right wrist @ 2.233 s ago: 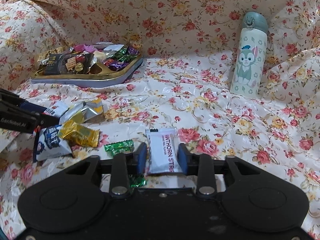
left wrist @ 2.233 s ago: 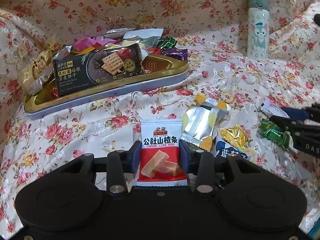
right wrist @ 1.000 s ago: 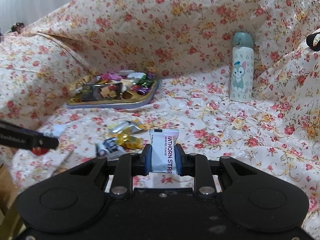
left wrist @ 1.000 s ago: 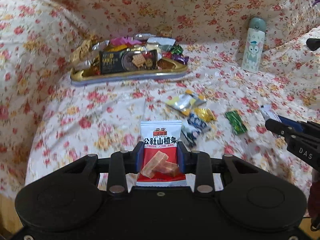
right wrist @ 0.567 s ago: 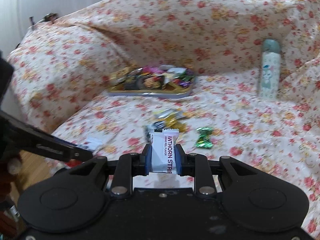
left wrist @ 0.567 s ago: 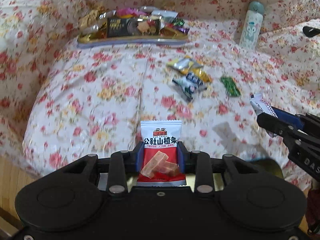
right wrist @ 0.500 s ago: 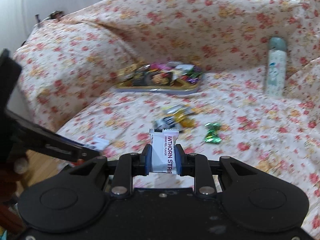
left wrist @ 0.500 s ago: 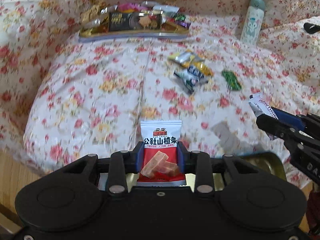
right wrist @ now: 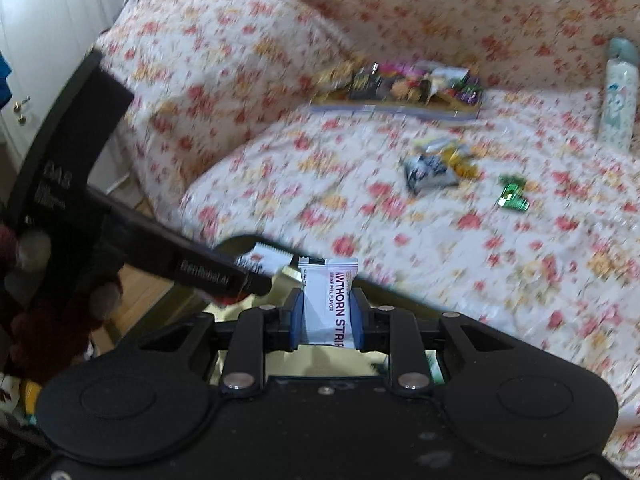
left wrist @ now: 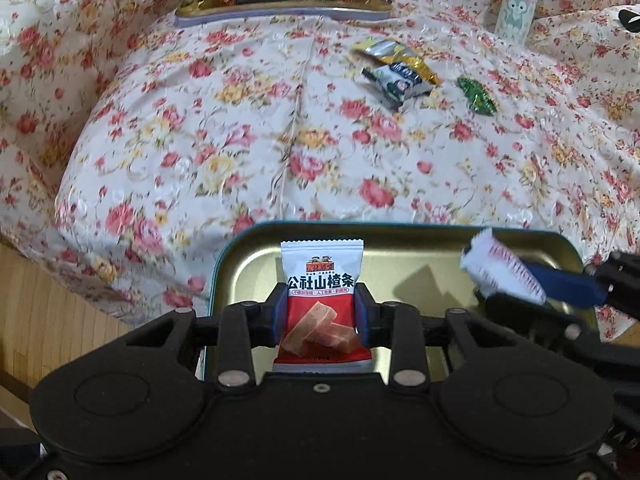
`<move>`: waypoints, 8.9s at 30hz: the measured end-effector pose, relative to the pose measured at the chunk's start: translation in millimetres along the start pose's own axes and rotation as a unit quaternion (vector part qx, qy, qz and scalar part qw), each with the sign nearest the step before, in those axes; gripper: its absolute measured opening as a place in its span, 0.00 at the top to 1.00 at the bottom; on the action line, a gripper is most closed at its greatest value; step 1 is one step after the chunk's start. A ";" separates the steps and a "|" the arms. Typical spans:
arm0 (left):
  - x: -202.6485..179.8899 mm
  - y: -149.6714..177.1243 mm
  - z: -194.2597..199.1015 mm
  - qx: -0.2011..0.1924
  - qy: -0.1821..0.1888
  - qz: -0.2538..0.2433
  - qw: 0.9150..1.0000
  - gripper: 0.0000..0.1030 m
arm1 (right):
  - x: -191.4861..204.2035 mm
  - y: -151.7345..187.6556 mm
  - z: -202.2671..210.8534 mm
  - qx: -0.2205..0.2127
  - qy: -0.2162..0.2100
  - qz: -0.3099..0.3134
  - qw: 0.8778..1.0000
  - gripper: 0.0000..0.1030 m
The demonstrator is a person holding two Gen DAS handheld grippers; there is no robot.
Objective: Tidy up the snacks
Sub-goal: 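Carry both held hawthorn packets back over the gold tin tray, then open both tools to drop the hawthorn packets into the tray, then move both open tools back toward the remaining scattered snacks, then grasp the green candy with the right tool while the left tool grasps the silver-yellow packet, then carry both held snacks back over the gold tin tray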
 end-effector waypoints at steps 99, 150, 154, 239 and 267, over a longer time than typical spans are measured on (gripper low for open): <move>-52.2 -148.0 -67.1 -0.144 -0.019 -0.080 0.986 0.45 | -207.1 -88.0 -68.8 -0.051 0.148 0.015 0.988 0.47; -104.0 -211.8 -85.9 -0.204 0.051 -0.173 0.962 0.35 | -256.1 -107.4 -71.2 -0.087 0.208 0.001 0.974 0.46; -105.4 -206.4 -96.9 -0.199 0.033 -0.202 0.958 0.35 | -256.4 -107.5 -71.3 -0.088 0.206 -0.001 0.975 0.46; -9.9 -137.3 -77.1 -0.076 0.020 0.019 0.997 0.56 | -203.4 -71.2 -40.9 -0.062 0.134 -0.131 0.980 0.79; -21.2 -120.8 17.4 -0.085 0.077 0.014 0.993 0.56 | -122.8 -76.7 39.8 -0.141 0.068 -0.131 0.979 0.79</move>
Point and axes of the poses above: each gripper's, at about its wrist camera, not at the fingertips, and z roughly against the way its jaws point, x to its left, y to its underside, the point moved 9 cm from there along -z, roughly the way its jaws point, and after that the axes turned 14 degrees about -y, right-handed, at the moved point
